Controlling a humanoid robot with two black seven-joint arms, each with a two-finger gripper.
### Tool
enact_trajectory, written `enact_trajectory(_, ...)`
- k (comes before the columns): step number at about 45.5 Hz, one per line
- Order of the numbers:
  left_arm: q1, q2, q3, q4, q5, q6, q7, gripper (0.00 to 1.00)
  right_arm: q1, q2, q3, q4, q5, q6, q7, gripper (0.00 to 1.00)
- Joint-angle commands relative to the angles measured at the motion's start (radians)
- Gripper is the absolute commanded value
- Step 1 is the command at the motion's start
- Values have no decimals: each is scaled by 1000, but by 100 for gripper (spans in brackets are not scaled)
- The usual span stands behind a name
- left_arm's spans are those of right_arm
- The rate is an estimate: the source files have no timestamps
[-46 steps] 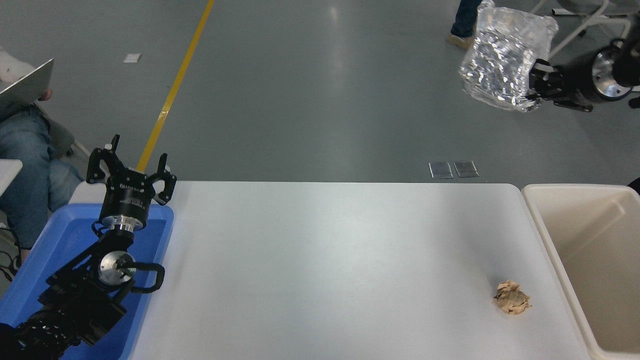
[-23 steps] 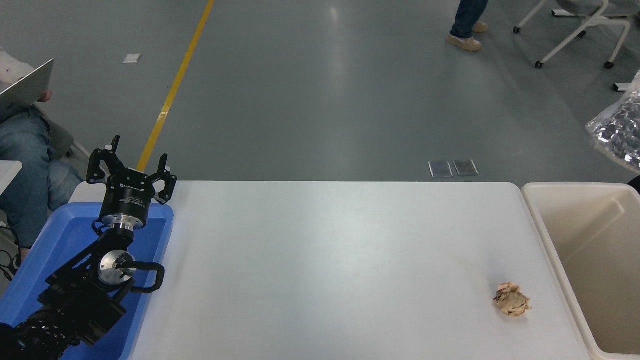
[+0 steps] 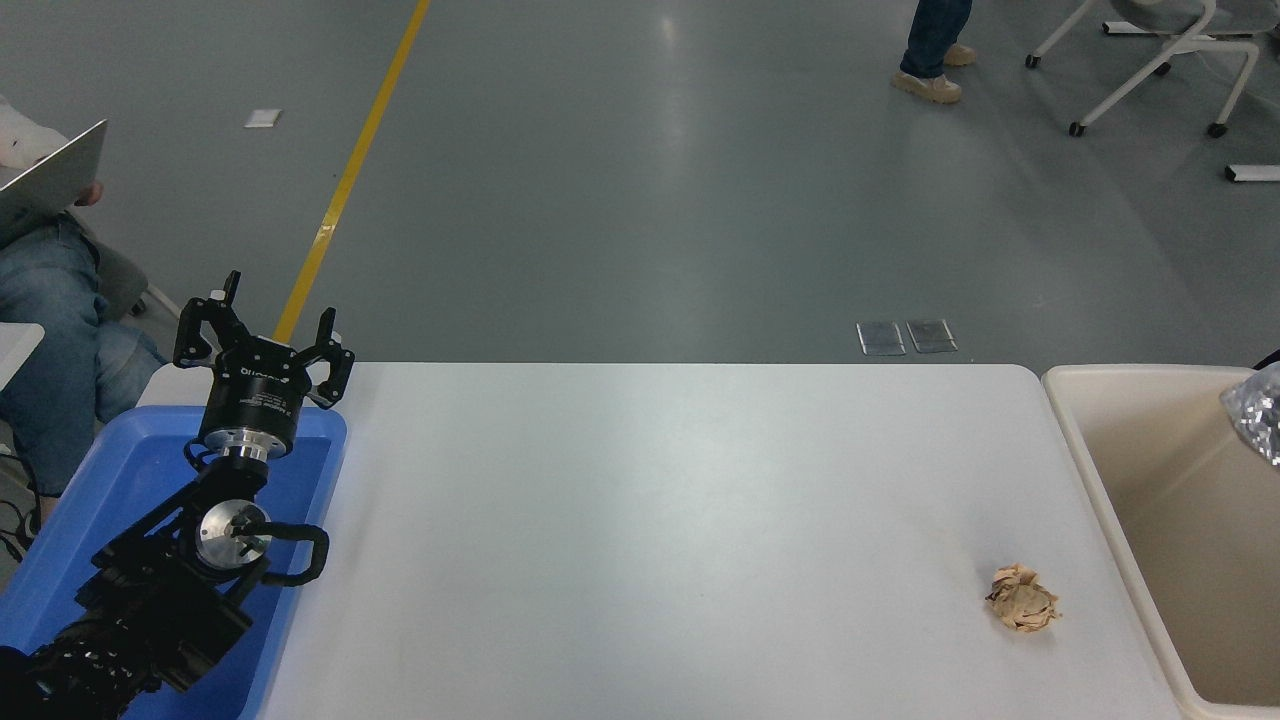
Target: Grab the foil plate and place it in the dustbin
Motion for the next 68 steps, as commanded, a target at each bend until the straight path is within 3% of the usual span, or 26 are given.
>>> enact_trajectory(1,1,-1,0,1,0,0,0,99,-73,24,31,1,10,-41,1,11)
enact_trajectory(3,1,0,0,-1,0,0,0,99,-67,25,31,3,10,-39,1,41)
enact_trajectory(5,0,-1,0,-1,0,0,0,99,-62,25,32,3,10,-41,1,61)
enact_trajectory(14,0,1,0,1,0,0,0,99,-40,24,32,17,10,-39,1,98)
enact_trajectory(31,0,1,0,-1,0,0,0,99,350,16,-106,178,-7,-21,7,100)
enact_trajectory(36,0,0,0,-1,0,0,0,99,522,60,-238,336,-10,-19,5,100)
enact_trajectory(43,0,1,0,-1,0,0,0,99,661,212,-431,385,-10,-4,1,100)
enact_trajectory(52,0,1,0,-1,0,0,0,99,749,361,-488,388,-17,177,-3,100)
enact_trajectory(68,0,1,0,1,0,2,0,99,959,355,-580,736,-66,282,-3,100)
